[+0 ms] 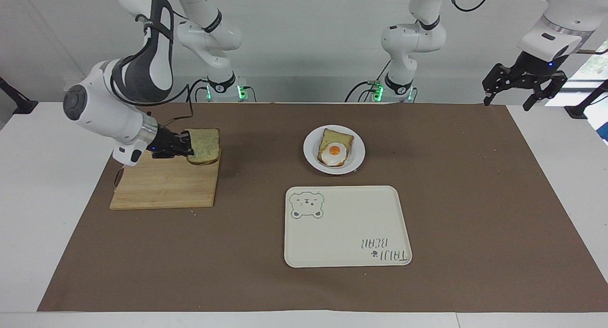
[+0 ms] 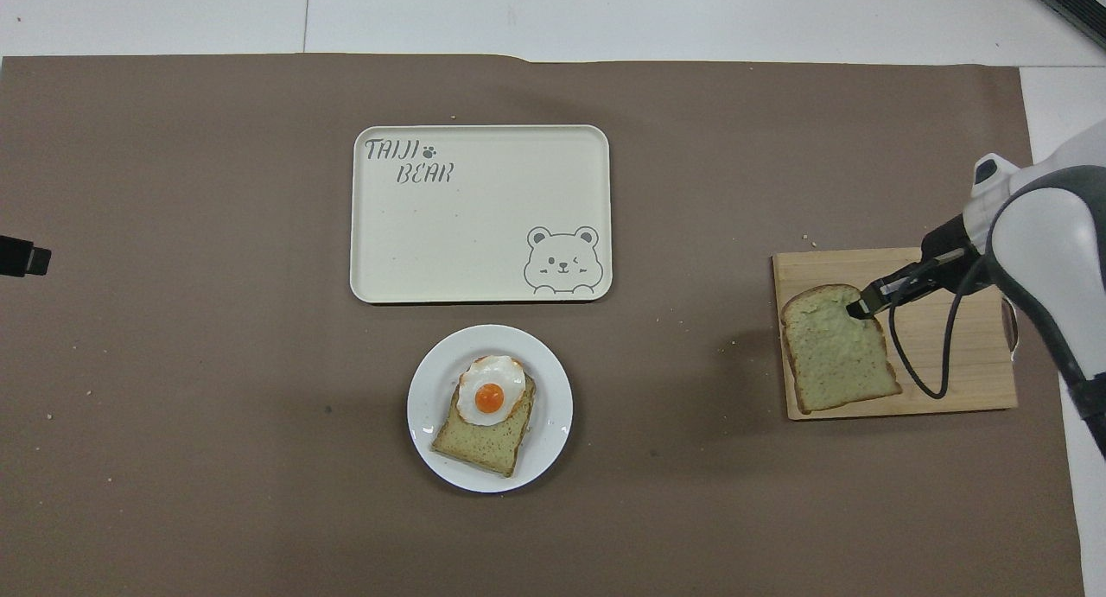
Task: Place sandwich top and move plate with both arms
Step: 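Lift the bread slice with the right gripper toward the white plate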
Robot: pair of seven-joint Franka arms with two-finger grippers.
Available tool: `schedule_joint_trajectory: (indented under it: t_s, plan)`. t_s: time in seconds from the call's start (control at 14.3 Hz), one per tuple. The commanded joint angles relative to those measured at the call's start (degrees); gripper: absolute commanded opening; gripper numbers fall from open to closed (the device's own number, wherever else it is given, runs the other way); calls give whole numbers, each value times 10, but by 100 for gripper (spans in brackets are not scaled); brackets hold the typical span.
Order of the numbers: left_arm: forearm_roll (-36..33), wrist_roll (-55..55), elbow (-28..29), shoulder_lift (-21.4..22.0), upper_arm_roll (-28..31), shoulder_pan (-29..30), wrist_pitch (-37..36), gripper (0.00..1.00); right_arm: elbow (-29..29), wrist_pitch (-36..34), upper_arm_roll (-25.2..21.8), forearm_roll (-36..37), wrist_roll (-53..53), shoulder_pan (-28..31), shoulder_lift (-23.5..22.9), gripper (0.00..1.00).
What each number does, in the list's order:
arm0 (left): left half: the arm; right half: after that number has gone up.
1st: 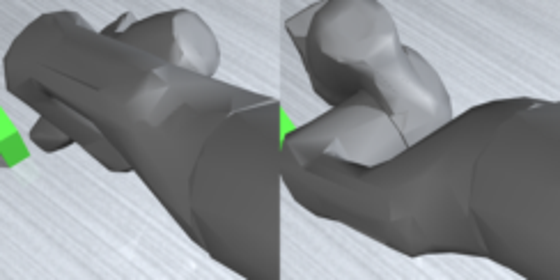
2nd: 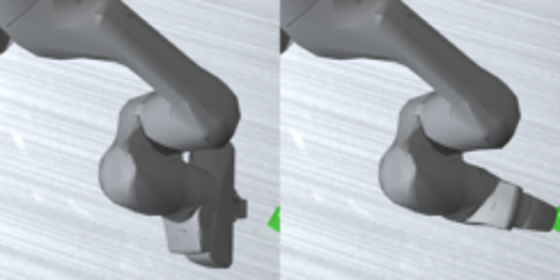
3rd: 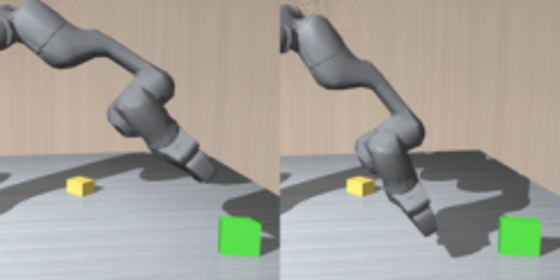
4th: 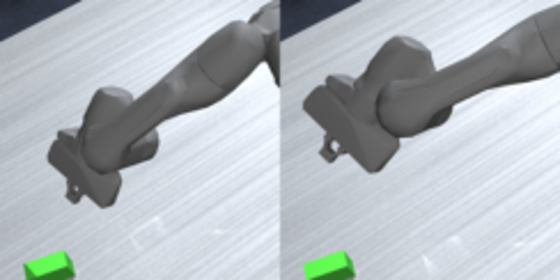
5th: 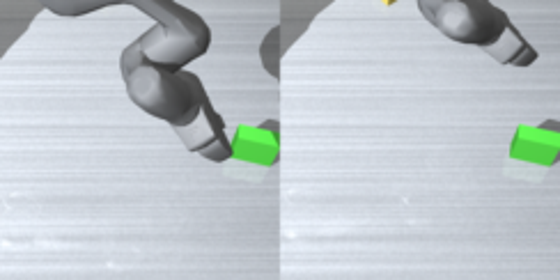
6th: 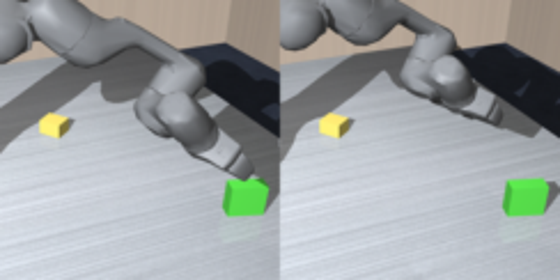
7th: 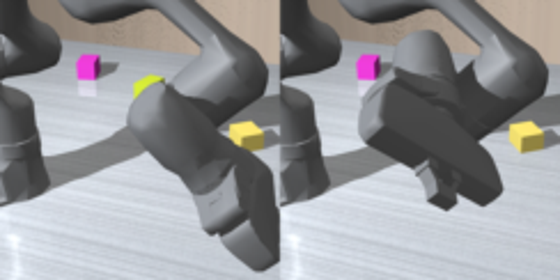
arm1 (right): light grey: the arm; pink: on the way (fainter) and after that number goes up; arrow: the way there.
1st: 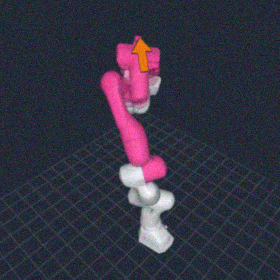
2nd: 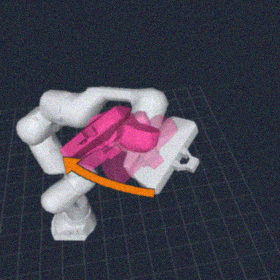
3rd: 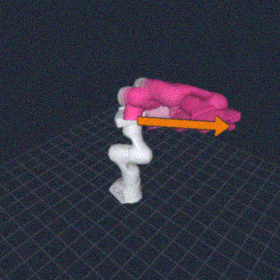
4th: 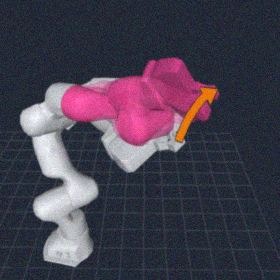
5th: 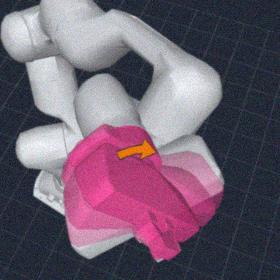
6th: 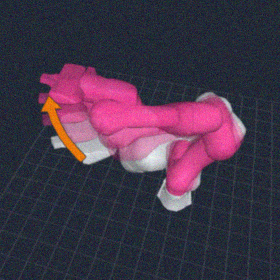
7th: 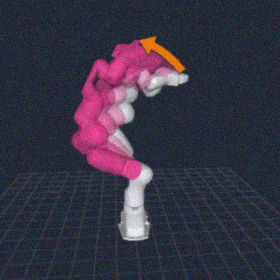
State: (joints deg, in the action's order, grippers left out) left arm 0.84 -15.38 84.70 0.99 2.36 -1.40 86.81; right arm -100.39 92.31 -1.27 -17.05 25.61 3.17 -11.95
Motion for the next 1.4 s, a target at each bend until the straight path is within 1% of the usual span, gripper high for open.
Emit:
schedule_joint_trajectory:
  t_s: [0.0,0.07,0.28,0.42,0.63,0.84,0.98,1.33]
  plan:
    - [-8,6,-2,5,-2,3,-11,100,-7,-13,5,-41,-47,-25,11,0]
    - [-8,6,-2,5,-3,3,-11,100,-15,-13,5,-51,-70,-35,15,0]
    - [-8,6,-2,5,-2,3,-11,100,-22,5,5,-54,-147,-96,19,0]
    - [-8,6,-2,5,-3,3,-11,100,-33,50,5,-55,-219,-148,25,0]
    - [-8,6,-2,5,-2,3,-11,100,-36,88,5,-67,-296,-213,28,0]
    - [-8,6,-2,6,-2,3,-11,100,-36,122,6,-72,-365,-265,32,0]
    - [-8,6,-2,5,-2,3,-11,100,-36,152,6,-87,-398,-296,26,0]
    - [-8,6,-2,6,-3,3,-11,100,-43,219,6,-89,-444,-364,4,0]
